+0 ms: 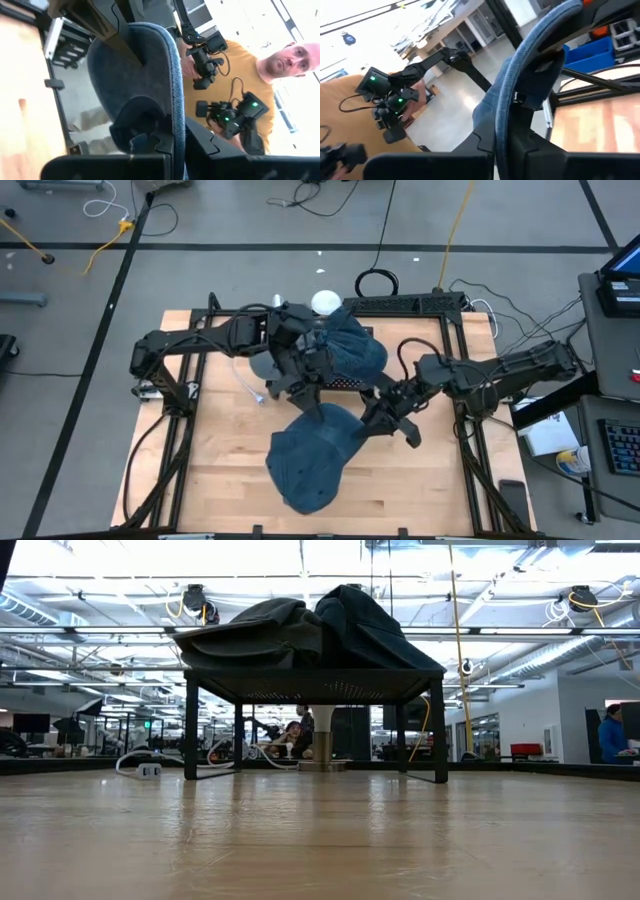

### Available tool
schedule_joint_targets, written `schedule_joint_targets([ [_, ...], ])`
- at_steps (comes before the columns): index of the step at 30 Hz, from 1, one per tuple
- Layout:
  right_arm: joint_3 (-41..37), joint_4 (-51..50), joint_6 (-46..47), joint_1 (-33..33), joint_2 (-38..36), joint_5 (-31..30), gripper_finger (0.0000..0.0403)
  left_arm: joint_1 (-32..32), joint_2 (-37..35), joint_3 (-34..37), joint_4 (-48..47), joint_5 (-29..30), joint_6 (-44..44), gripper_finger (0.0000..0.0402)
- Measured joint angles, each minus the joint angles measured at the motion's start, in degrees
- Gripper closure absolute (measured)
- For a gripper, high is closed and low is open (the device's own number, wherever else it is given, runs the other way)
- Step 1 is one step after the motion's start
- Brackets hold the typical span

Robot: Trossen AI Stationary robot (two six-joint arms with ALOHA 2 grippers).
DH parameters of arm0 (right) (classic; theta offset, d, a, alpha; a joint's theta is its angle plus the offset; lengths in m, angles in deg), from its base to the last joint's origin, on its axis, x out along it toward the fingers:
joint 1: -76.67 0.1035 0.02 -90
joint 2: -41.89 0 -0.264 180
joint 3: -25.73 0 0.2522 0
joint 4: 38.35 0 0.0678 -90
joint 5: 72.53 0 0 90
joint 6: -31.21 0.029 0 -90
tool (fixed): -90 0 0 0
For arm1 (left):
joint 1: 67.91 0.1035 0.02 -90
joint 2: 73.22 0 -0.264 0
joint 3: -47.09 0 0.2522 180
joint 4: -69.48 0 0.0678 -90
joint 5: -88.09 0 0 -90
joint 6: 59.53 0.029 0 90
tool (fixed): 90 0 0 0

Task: Pick & Place hat
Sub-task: Stack the blue cap on the blue caps on the shelf

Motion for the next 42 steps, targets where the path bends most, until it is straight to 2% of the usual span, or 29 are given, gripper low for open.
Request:
schedule_joint_targets([
  [7,0.0,-12.7,0.0,0.0,-7.4,-1.7,0.0398,1.7,0.2,0.0,0.1,2.7,2.1,0.0349],
  [12,0.0,-20.6,1.0,0.3,-12.9,0.7,0.0399,2.3,-0.2,0.0,0.4,3.2,3.5,0.0305],
  [19,0.0,-29.7,2.8,0.2,-19.5,-3.1,0.0399,4.0,-0.6,0.0,-0.3,5.5,6.2,0.0233],
  [28,0.0,-33.1,5.5,0.0,-25.2,-12.7,0.0399,4.7,-5.6,0.0,-18.1,26.3,19.1,0.0177],
  [30,0.0,-33.2,6.2,0.0,-26.4,-15.3,0.0399,4.1,-7.3,0.0,-18.9,31.5,20.8,0.0167],
  [39,0.0,-32.1,7.9,-0.1,-29.7,-28.3,0.0399,-3.3,-17.5,0.0,-20.9,63.2,34.7,0.0128],
  [42,0.0,-29.5,7.5,-0.1,-30.2,-31.1,0.0399,-6.2,-20.2,0.0,-21.0,69.7,38.0,0.0122],
])
